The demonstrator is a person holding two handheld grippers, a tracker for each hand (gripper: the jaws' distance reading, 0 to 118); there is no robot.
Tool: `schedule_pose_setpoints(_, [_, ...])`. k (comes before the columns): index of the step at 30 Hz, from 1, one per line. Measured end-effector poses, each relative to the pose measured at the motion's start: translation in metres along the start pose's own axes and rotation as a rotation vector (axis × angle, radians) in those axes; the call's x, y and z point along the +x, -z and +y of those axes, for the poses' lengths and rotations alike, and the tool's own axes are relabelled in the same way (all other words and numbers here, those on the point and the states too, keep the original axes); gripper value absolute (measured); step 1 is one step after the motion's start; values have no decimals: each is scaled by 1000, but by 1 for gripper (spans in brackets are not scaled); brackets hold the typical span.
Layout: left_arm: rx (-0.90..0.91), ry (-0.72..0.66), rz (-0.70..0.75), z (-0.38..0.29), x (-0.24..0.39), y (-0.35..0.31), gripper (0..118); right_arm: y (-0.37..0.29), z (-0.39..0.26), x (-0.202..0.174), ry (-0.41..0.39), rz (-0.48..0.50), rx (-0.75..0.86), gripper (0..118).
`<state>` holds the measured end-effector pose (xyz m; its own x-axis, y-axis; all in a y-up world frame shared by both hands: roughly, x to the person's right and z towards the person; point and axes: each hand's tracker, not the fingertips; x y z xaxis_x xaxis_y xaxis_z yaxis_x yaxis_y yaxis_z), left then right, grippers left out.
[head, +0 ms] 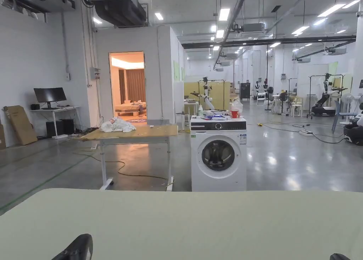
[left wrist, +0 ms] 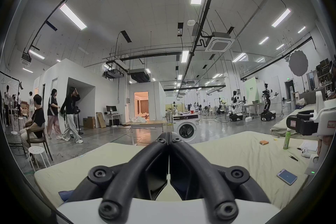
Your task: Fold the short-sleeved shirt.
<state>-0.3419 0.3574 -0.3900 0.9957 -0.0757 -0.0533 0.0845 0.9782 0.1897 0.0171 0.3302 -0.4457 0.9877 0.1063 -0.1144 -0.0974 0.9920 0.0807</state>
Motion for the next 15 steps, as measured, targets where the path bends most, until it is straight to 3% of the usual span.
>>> schedule_pose_setpoints(3, [-6,0,6,0,-1,2,0,-1,1,0,-9,1,1,0])
schedule_pose_setpoints(4, [-5,22,7,0,0,2,0,0,1,-2,-44,-1,1,0])
schedule_pose_setpoints(6, [6,174,-36,-1,7,3,0,3,1,-9,-205,-29,-2,0])
schedule_pose_setpoints(7, [-2,335,-66,-4,17,4,0,4,0,-18,-368,-70,-2,0])
schedule_pose_setpoints(8, [-11,583,-73,-12,28,6,0,5,-5,-27,-537,-73,-6,0])
schedule_pose_setpoints(11, [-1,1239,-92,-60,48,9,0,9,-38,-48,-1017,-27,-30,0])
schedule_pose_setpoints(13, [-33,1467,-208,-89,47,6,0,8,-69,-56,-1289,73,-45,0])
schedule_pose_setpoints(15, [-44,1559,-318,-111,49,2,0,4,-98,-61,-1555,156,-48,0])
